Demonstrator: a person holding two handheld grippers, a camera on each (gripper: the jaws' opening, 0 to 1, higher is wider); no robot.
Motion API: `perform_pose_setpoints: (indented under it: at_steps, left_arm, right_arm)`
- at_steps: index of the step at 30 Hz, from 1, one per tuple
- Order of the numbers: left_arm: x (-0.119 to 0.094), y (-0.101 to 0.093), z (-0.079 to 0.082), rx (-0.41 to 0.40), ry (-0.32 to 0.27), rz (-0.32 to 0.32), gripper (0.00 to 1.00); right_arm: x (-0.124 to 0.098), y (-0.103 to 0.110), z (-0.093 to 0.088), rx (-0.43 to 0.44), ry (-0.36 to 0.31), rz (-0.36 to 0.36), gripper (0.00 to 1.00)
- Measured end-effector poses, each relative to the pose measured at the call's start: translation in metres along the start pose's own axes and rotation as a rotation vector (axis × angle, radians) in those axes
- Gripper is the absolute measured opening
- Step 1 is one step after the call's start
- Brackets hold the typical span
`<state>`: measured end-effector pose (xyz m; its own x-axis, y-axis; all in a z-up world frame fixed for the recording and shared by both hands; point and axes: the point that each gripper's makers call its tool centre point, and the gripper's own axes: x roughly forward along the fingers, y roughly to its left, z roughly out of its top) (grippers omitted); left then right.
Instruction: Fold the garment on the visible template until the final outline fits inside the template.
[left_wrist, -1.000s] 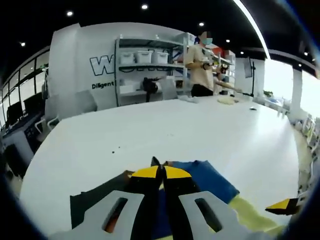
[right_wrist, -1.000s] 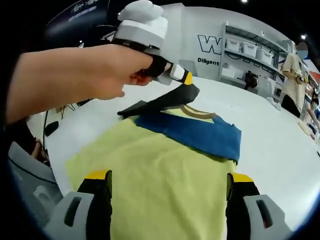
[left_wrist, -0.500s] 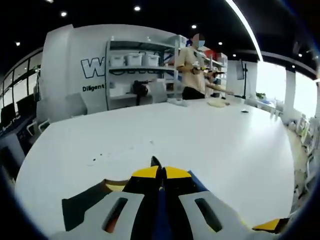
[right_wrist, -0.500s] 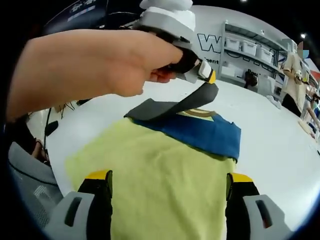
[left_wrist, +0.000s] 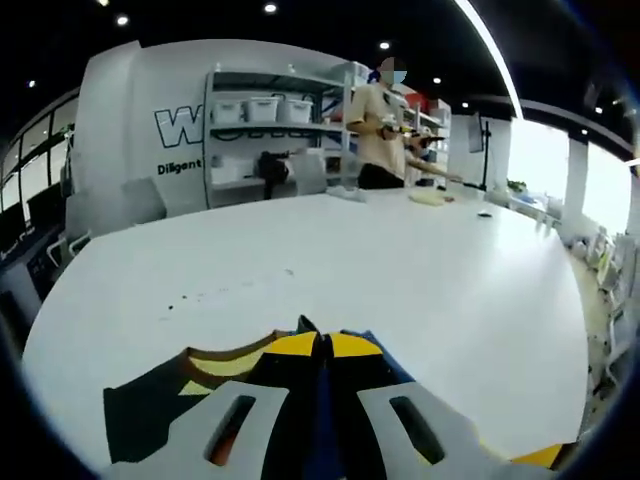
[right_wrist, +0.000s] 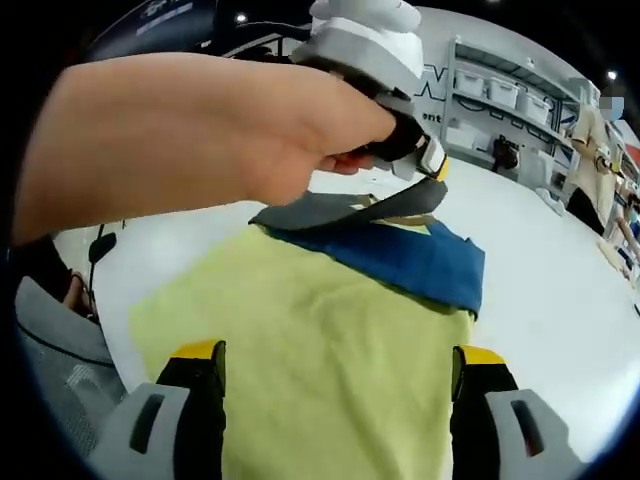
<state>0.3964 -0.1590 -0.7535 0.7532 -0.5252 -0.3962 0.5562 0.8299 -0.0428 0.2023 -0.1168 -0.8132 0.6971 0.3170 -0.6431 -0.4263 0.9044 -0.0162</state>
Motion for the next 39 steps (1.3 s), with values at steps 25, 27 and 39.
perform_pose_setpoints:
  at_steps: [25, 27, 39]
  left_arm:
    - [0.013, -0.016, -0.03, 0.034, 0.069, -0.034, 0.0]
    - [0.012, -0.013, -0.028, 0.035, 0.067, -0.031, 0.0]
    - [-0.002, -0.009, -0.022, 0.059, 0.048, -0.036, 0.0]
  right_arm:
    - [0.002, 0.0, -0.004, 0.004, 0.019, 0.004, 0.94]
    - [0.002, 0.0, -0.005, 0.002, 0.021, 0.004, 0.94]
    - [0.002, 0.0, -0.005, -0.006, 0.023, 0.001, 0.94]
